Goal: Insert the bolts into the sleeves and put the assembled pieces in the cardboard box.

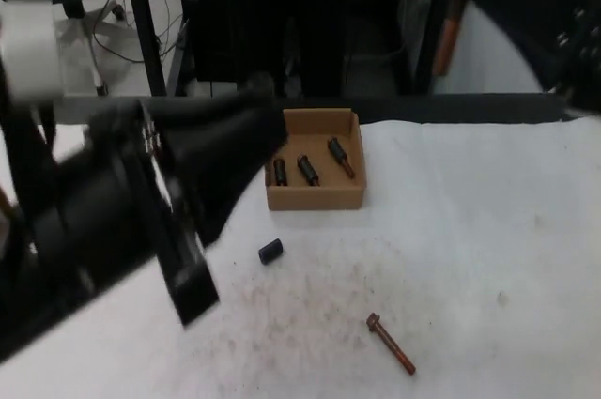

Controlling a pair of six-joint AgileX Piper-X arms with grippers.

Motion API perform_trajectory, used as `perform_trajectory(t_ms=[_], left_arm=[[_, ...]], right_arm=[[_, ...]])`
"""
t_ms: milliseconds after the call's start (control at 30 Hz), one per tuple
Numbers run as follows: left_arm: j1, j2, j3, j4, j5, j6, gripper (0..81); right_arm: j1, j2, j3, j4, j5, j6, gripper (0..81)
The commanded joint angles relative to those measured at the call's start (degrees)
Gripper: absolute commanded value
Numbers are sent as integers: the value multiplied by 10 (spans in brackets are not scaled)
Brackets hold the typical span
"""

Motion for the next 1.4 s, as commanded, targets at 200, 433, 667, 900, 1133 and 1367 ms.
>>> perform_trajectory(t_ms=[200,433,667,900,1133,1367], left_arm=[[-1,39,25,-14,54,27,3],[-1,55,23,-40,88,27,3],[-1,55,5,-50,97,27,3],[-1,55,3,-46,181,27,3],[-1,57,3,-47,186,27,3],[-1,57,3,-47,187,27,3]], right_arm=[[126,24,-7,-12,106,-118,9],[149,45,-7,-12,108,-130,9],[153,46,-7,-12,132,-155,9],[153,54,-7,-12,132,-155,9],[161,59,-7,-12,132,-155,9],[179,74,-7,-12,132,-155,9]])
